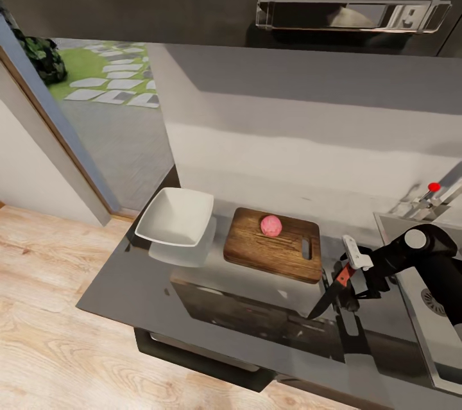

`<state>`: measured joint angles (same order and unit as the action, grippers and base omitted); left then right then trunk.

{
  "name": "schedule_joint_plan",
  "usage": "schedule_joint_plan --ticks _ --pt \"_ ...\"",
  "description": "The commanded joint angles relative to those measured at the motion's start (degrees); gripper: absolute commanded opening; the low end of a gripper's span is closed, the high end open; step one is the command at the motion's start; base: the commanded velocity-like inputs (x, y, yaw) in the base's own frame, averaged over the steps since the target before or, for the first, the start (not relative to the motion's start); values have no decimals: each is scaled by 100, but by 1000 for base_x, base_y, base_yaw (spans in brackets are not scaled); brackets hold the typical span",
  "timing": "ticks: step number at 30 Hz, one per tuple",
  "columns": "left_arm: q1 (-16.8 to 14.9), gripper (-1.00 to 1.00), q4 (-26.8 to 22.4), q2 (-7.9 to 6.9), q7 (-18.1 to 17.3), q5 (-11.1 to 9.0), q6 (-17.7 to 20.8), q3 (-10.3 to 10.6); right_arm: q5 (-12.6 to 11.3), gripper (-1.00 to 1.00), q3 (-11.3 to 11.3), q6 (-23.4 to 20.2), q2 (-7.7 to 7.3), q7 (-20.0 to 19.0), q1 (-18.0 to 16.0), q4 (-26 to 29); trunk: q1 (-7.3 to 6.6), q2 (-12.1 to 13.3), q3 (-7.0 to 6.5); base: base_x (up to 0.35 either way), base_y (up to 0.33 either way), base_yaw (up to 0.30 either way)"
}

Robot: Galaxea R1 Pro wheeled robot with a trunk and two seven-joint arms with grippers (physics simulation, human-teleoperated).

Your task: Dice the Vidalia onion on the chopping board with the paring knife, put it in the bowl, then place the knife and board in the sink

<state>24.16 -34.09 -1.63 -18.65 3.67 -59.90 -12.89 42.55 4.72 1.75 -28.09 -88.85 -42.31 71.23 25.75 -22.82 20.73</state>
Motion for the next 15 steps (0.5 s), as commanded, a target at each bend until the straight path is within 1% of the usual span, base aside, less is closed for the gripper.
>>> schedule_joint_plan --ticks 1,8,15 --pt "1 100 -10 5 -16 37 -10 -29 16 100 11 20 -4 -9 -5 3 3 -10 9 0 0 0" --pt "1 100 -10 5 -16 37 -10 -29 41 100 12 41 -4 -2 -5 -163 3 -10 9 0 0 0" --pt "1 100 -9 5 -16 37 -10 -29 51 100 14 304 -4 0 -5 -250 3 -10 9 0 0 0"
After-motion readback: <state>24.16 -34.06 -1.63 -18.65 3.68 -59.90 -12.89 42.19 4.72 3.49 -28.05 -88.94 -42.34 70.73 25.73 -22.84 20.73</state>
